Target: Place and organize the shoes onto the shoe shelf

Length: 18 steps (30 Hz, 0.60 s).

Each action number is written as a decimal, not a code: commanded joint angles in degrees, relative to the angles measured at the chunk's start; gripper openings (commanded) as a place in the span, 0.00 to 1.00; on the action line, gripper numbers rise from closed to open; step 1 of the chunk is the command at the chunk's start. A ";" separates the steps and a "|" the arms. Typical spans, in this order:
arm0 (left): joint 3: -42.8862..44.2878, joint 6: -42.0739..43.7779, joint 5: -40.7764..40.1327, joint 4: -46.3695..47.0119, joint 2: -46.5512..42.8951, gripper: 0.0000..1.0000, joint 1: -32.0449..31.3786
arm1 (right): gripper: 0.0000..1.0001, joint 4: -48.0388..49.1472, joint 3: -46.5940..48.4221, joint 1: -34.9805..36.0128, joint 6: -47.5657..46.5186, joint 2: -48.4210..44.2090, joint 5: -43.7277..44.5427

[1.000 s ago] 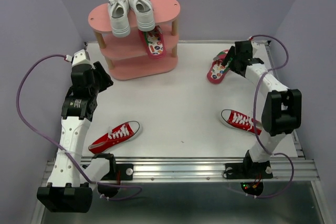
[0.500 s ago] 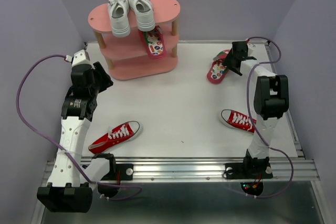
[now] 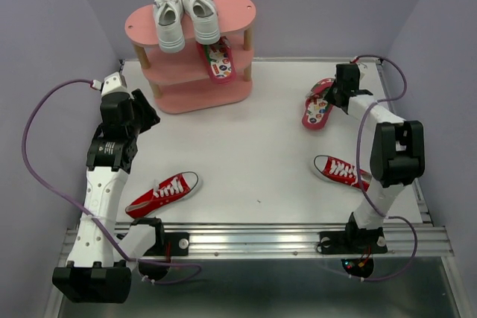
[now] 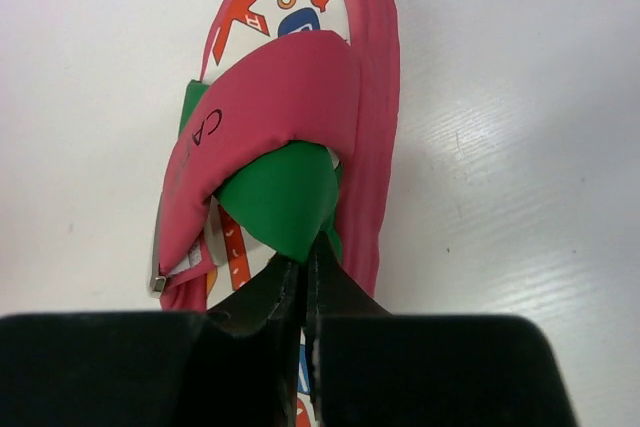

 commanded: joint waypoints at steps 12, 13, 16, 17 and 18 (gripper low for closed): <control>-1.79 -0.76 2.67 1.42 -0.34 0.63 -0.13 | 0.01 7.44 -21.47 26.54 6.74 -24.80 -10.35; -2.06 -1.28 2.85 1.42 -0.69 0.63 -0.13 | 0.01 10.15 -22.36 27.96 7.45 -24.80 -10.34; -3.02 -1.64 3.29 1.16 -1.31 0.63 -0.22 | 0.01 13.25 -23.60 32.09 9.65 -22.79 -9.99; -3.29 -1.81 3.38 1.07 -1.48 0.63 -0.22 | 0.01 14.13 -23.86 32.81 9.91 -21.91 -10.08; -3.81 -1.73 3.55 0.90 -1.92 0.63 -0.22 | 0.01 15.01 -24.04 33.33 10.26 -19.99 -10.43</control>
